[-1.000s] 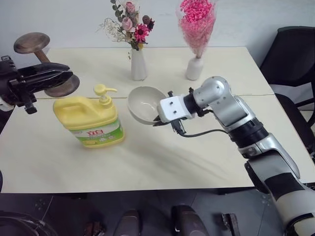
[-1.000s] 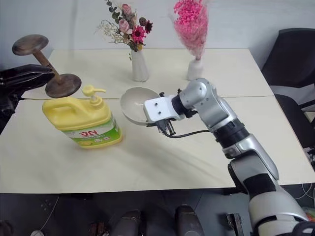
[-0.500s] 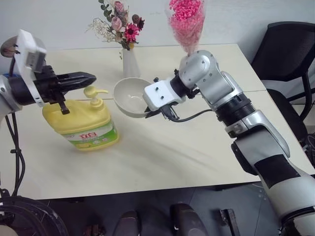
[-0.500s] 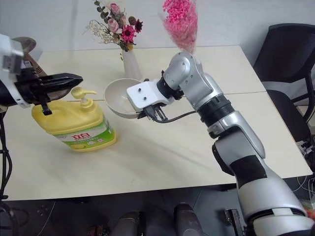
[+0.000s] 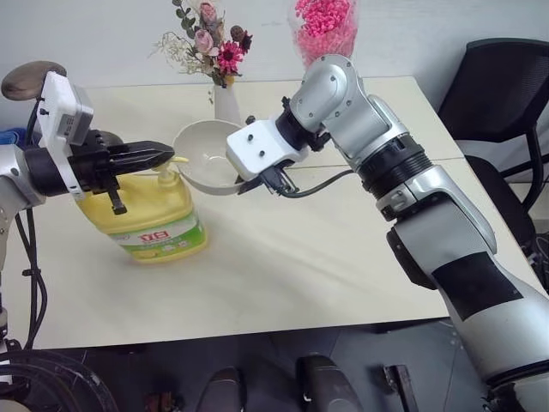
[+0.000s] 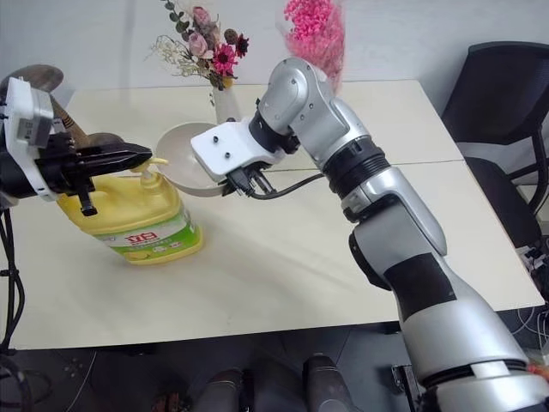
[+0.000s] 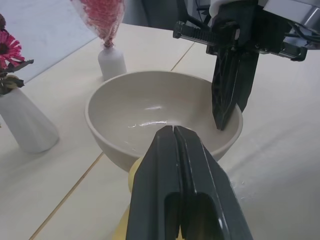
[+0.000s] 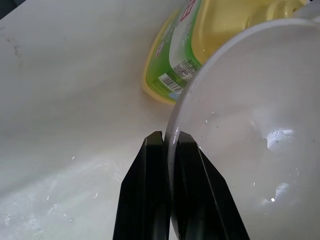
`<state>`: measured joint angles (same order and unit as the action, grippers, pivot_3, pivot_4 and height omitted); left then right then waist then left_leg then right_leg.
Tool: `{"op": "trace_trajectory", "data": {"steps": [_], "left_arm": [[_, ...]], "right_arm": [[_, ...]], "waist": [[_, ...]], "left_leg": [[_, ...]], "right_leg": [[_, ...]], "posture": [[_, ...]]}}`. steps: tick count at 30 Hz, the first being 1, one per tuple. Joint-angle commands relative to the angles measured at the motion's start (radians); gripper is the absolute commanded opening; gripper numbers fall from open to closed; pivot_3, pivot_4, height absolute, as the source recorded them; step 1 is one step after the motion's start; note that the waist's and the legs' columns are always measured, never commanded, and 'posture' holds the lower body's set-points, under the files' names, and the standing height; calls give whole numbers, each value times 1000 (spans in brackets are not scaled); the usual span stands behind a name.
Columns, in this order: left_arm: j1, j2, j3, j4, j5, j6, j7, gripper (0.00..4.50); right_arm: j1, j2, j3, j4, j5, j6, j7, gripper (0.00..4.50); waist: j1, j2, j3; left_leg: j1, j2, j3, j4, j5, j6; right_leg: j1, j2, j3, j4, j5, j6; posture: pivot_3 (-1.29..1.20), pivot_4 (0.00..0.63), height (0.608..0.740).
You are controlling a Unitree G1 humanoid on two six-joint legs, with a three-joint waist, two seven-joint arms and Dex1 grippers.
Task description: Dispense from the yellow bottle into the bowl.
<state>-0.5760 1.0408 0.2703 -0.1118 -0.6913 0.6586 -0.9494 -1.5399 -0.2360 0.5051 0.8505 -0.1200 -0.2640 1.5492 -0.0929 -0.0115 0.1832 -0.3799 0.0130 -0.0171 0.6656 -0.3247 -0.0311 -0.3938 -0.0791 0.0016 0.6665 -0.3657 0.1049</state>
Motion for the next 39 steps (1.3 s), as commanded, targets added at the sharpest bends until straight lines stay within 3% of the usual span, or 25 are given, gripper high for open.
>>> {"op": "trace_trajectory", "data": {"steps": [1, 24, 30, 39], "left_arm": [[14, 5, 25, -24, 22, -14, 3, 19], [-14, -32, 35, -50, 15, 94, 102, 19], [-55, -82, 100, -52, -53, 136, 168, 19], [-6, -70, 88, -91, -34, 181, 190, 19]], "right_arm": [[-35, 10, -19, -25, 12, -15, 58, 0], [-60, 23, -17, 15, -5, -43, 56, 0], [-66, 26, -18, 25, -8, -49, 58, 0], [-68, 33, -19, 40, -12, -62, 58, 0]], "waist": [[0, 0, 0], [-5, 0, 0], [-6, 0, 0], [-16, 0, 0]], "left_leg": [[0, 0, 0, 0, 0, 0], [0, 0, 0, 1, 0, 0], [0, 0, 0, 1, 0, 0], [0, 0, -1, 1, 0, -1]], "right_leg": [[0, 0, 0, 0, 0, 0], [0, 0, 1, 2, 0, 0], [0, 0, 1, 3, 0, 0], [-1, 0, 0, 4, 0, 0]], "posture": [[0, 150, 740], [0, 150, 740], [0, 150, 740], [0, 150, 740]]}}
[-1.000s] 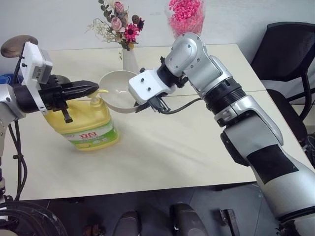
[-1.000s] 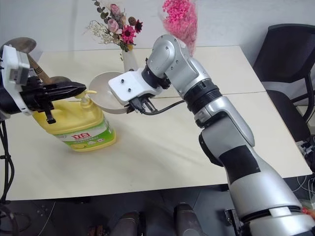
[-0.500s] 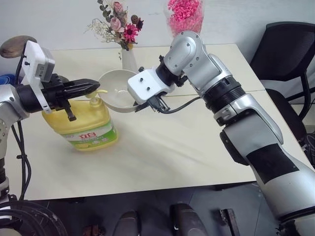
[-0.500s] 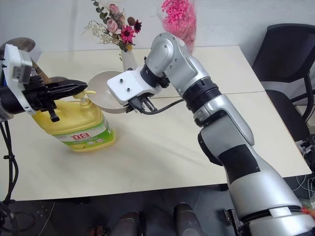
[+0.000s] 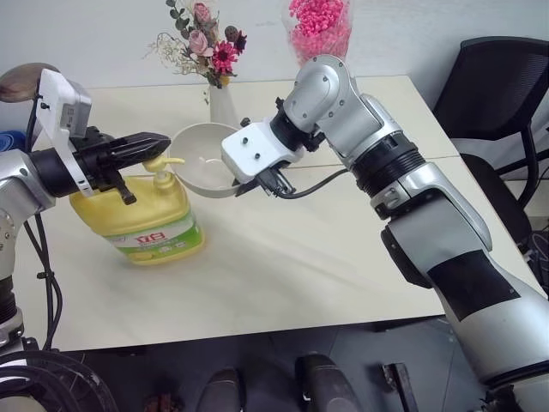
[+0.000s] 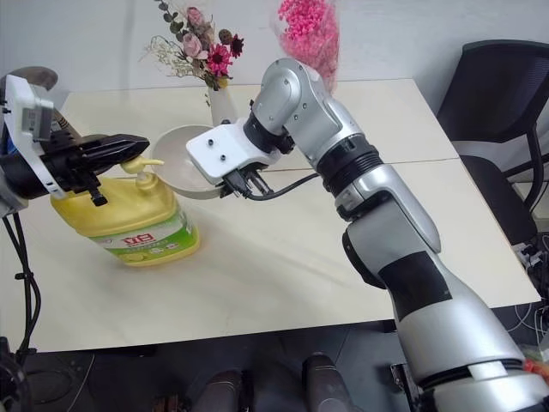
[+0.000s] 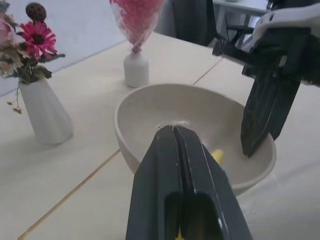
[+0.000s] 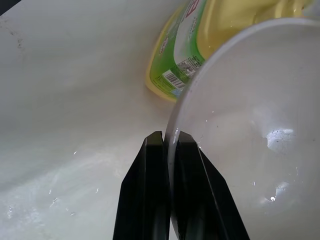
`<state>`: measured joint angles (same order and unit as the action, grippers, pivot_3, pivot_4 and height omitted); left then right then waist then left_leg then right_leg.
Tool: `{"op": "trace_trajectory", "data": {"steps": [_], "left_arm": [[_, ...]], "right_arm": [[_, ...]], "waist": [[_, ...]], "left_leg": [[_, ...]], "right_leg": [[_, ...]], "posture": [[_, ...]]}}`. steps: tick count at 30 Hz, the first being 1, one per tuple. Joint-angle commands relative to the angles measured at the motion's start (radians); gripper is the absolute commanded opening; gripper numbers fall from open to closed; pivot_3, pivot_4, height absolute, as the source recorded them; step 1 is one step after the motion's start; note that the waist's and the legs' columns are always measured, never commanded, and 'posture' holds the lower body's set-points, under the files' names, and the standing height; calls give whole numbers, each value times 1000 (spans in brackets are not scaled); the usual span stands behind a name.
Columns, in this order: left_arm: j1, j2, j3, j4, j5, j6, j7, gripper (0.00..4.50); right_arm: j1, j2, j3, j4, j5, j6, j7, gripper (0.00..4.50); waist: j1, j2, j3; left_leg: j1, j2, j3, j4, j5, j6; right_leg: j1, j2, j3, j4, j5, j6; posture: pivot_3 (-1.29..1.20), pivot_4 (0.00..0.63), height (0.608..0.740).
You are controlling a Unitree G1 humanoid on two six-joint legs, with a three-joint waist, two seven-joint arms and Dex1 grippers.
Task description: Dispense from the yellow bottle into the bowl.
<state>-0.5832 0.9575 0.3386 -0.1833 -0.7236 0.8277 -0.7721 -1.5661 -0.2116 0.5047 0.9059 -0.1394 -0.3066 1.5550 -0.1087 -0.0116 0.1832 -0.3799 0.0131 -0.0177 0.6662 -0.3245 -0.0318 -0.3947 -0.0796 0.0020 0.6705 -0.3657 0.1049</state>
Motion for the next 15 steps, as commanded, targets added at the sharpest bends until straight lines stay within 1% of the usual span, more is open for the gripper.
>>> {"op": "trace_trajectory", "data": {"steps": [1, 7, 15], "left_arm": [[3, 14, 14, -20, 4, 14, 16, 19], [0, 61, -52, -7, 47, 67, 24, 19], [-34, 97, -95, 4, 54, 142, 33, 19]], "right_arm": [[-42, 10, -19, -14, 7, -21, 52, 0], [-45, 12, -19, -10, 6, -29, 55, 0], [-52, 14, -20, -16, 5, -43, 59, 0]], "waist": [[0, 0, 0], [0, 0, 0], [0, 0, 0]], "left_leg": [[0, 0, 0, 0, 0, 0], [0, 0, 0, 0, 0, 0], [1, 0, 0, 0, 0, 0]], "right_leg": [[0, 0, 0, 0, 0, 0], [0, 0, 0, 0, 0, 0], [0, 0, 1, 2, 0, 0]], "posture": [[0, 150, 740], [0, 150, 740], [0, 150, 740]]}}
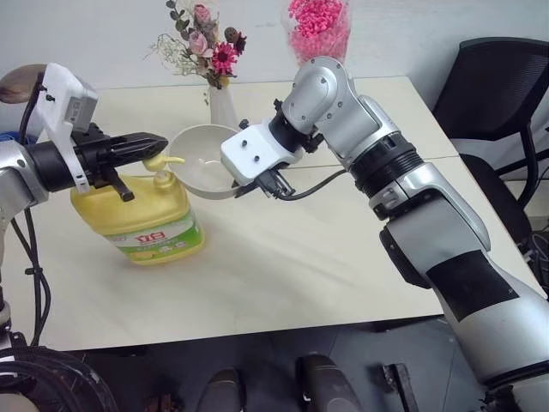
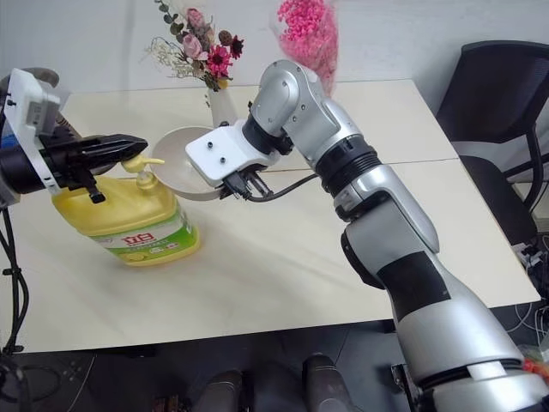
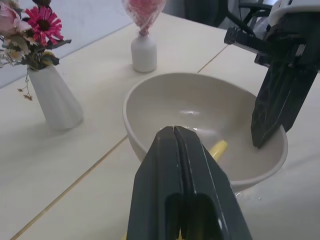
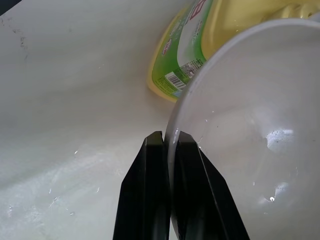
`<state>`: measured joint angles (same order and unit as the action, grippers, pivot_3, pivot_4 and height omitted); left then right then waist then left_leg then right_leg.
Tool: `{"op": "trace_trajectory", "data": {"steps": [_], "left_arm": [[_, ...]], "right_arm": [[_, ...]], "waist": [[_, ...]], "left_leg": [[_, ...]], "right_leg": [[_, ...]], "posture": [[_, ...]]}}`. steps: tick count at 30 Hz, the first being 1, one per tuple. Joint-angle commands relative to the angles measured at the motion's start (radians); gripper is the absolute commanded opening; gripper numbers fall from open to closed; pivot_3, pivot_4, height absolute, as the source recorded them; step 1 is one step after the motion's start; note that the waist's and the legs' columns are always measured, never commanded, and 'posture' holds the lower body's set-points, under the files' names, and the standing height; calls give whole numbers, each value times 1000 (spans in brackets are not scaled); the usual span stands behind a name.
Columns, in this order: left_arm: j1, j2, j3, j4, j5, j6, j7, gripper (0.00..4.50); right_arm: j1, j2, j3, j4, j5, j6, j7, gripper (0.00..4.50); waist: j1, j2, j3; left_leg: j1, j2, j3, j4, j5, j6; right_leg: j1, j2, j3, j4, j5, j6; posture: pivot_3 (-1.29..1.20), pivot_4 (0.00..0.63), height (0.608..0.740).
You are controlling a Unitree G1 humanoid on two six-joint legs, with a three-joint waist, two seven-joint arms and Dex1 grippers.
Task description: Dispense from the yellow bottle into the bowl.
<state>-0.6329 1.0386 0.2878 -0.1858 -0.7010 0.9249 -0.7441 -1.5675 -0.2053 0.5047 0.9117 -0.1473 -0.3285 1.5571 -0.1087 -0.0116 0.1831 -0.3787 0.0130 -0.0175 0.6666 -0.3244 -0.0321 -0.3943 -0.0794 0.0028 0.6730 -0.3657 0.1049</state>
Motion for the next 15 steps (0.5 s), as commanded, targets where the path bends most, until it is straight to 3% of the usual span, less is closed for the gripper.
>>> {"op": "trace_trajectory", "data": {"steps": [1, 8, 15], "left_arm": [[18, 19, -47, 6, 31, 51, 6, 19], [47, 45, -76, -22, 34, 82, -3, 19], [91, 88, -161, -23, 147, 3, -5, 19]], "right_arm": [[-52, 8, -19, -25, 15, -20, 57, 0], [-55, 13, -11, -36, 25, -19, 57, 0], [-57, 19, -11, -41, 27, -18, 57, 0]], "waist": [[0, 0, 0], [0, 0, 0], [0, 1, -1]], "left_leg": [[0, 0, 0, 0, 0, 0], [2, 0, 0, 0, 0, 0], [8, -1, 0, -3, 0, -1]], "right_leg": [[0, 0, 0, 0, 0, 0], [1, 0, 0, 1, 0, 0], [2, 1, 2, 1, 0, 0]], "posture": [[0, 150, 740], [0, 150, 740], [0, 150, 740]]}}
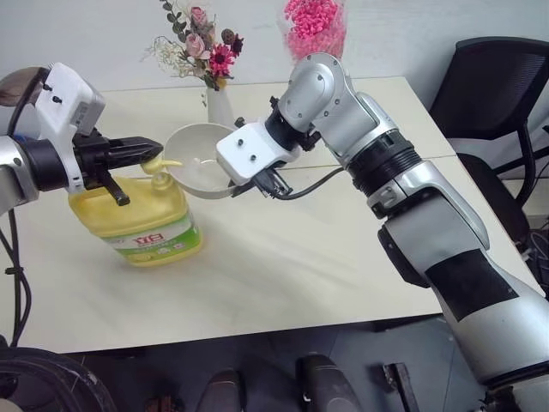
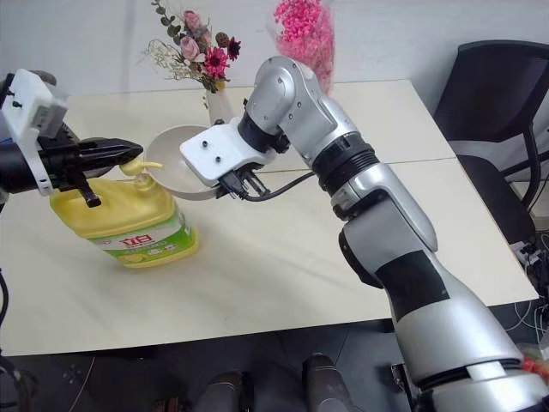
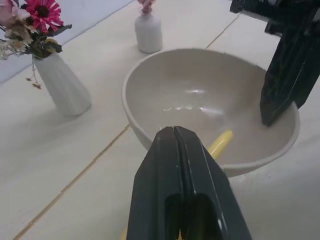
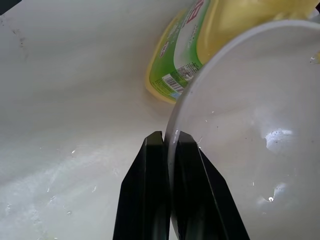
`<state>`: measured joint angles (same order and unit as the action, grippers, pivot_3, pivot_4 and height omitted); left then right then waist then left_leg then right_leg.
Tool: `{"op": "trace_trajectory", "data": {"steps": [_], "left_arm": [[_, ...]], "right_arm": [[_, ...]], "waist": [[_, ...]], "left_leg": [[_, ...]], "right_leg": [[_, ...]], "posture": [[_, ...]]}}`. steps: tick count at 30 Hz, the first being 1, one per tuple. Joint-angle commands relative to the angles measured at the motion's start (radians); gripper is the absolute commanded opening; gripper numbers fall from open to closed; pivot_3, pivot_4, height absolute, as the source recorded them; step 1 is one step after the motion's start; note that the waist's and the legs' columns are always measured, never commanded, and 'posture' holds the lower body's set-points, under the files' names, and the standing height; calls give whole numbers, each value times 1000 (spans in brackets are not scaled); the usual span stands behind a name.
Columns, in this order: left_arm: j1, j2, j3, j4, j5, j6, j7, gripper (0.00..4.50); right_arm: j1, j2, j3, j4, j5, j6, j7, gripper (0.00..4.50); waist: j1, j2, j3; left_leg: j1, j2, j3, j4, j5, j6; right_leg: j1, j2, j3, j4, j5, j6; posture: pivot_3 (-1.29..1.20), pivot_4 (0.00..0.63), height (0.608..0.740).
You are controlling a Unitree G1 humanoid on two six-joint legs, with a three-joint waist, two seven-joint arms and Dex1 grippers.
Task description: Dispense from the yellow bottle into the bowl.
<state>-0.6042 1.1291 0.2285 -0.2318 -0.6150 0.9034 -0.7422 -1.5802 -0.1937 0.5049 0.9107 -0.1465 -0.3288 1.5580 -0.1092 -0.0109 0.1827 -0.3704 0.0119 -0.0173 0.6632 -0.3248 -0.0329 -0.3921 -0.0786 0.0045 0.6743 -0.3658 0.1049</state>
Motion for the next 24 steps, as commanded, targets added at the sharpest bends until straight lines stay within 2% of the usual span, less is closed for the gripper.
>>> {"op": "trace_trajectory", "data": {"steps": [1, 5, 24], "left_arm": [[59, -7, -103, 25, 63, 24, -8, 19], [74, 1, -135, 21, 105, -6, -25, 19], [162, 15, -140, -20, 133, -10, -66, 19]], "right_arm": [[-43, 9, -10, -43, 29, -16, 56, 0], [-41, 9, -1, -56, 39, -13, 56, 0], [-55, 30, -15, -39, 25, -17, 56, 0]], "waist": [[0, 1, -1], [2, 2, -1], [1, 10, -6]], "left_leg": [[0, 0, 0, 0, 0, 0], [1, 0, 0, 1, 0, 0], [3, 0, 0, -1, -1, -1]], "right_leg": [[0, 0, 0, 0, 0, 0], [0, 0, 2, 1, 0, 0], [0, 0, 3, 2, 0, 0]], "posture": [[0, 150, 740], [0, 150, 740], [0, 150, 740]]}}
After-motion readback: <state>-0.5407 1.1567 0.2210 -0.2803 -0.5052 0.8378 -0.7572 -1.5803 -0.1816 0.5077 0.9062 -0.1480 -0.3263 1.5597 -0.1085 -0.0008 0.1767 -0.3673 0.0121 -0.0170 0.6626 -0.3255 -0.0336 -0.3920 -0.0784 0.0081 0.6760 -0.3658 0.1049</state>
